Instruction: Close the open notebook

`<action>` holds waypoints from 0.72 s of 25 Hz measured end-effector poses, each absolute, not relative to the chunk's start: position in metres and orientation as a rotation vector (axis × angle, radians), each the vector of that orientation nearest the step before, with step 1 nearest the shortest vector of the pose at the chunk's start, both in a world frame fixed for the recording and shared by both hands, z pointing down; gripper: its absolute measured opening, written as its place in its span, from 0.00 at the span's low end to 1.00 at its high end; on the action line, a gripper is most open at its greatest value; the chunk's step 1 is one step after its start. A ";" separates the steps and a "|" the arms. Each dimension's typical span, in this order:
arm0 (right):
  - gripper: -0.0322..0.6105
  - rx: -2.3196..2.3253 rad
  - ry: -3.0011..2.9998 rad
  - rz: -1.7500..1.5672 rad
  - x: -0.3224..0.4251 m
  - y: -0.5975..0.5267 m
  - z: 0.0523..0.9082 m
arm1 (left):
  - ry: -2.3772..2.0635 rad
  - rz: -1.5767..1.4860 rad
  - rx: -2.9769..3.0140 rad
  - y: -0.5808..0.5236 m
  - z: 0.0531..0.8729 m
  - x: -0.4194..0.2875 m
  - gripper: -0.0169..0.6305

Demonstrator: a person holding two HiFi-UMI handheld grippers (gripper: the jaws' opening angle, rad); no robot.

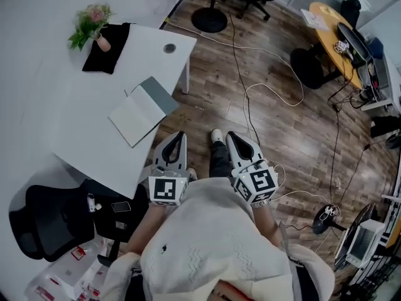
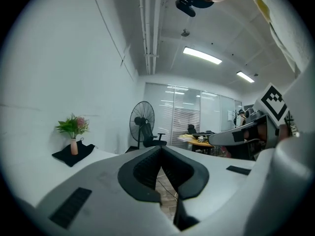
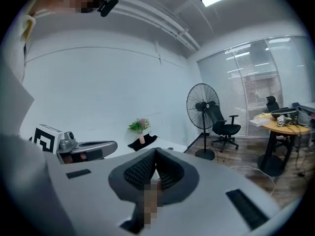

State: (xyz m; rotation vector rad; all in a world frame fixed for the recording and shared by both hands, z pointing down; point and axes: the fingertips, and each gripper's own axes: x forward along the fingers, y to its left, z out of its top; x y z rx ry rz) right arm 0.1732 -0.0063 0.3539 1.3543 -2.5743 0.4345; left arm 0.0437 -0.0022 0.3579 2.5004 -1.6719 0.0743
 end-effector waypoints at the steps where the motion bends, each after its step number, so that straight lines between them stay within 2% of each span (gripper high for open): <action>1: 0.05 1.320 -2.589 0.426 0.169 -0.016 0.353 | -1.696 0.082 2.488 -0.008 0.358 0.041 0.05; 18: 0.05 0.769 -2.758 0.374 0.131 -0.159 0.346 | -2.088 0.129 2.116 -0.096 0.359 0.026 0.05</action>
